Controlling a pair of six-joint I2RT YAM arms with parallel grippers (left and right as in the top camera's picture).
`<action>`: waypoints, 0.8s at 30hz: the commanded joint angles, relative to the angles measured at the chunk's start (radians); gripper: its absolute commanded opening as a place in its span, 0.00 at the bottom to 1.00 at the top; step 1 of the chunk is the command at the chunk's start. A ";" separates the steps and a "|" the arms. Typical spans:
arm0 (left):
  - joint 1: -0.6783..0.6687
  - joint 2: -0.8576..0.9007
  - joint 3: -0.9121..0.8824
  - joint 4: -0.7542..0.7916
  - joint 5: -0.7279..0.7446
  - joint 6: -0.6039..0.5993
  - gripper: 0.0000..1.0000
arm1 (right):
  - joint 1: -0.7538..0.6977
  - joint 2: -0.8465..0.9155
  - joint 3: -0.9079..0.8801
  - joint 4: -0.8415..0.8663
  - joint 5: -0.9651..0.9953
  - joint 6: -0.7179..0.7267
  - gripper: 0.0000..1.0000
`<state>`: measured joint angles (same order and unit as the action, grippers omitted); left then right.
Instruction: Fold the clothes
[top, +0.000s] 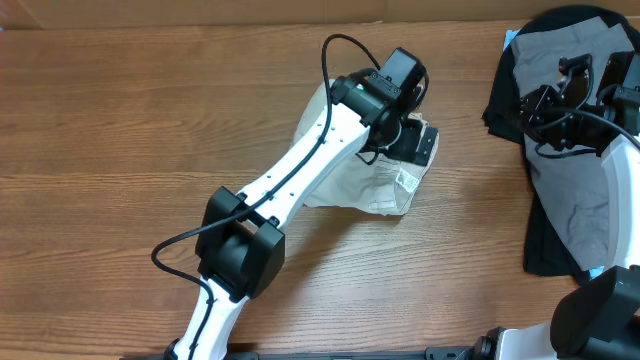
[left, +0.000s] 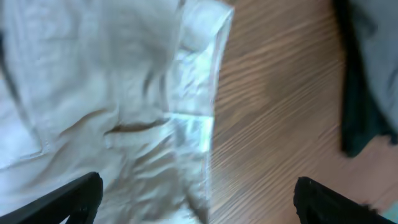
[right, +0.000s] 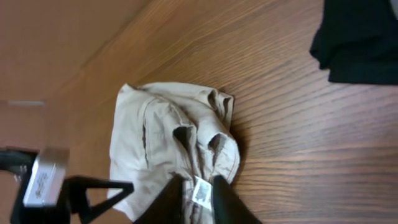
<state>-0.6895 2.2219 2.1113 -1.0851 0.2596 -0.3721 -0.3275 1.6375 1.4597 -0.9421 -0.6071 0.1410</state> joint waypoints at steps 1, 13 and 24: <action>0.007 -0.034 -0.007 -0.052 -0.116 0.175 1.00 | -0.005 -0.003 0.008 0.000 0.068 -0.014 0.32; -0.066 0.092 -0.007 -0.053 -0.159 0.384 1.00 | -0.005 -0.003 0.008 -0.016 0.110 -0.013 0.68; -0.170 0.145 -0.007 -0.014 -0.245 0.492 1.00 | -0.005 -0.003 0.008 -0.019 0.130 -0.010 0.73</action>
<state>-0.8585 2.3352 2.1002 -1.1019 0.0463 0.0845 -0.3275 1.6375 1.4597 -0.9630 -0.4900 0.1314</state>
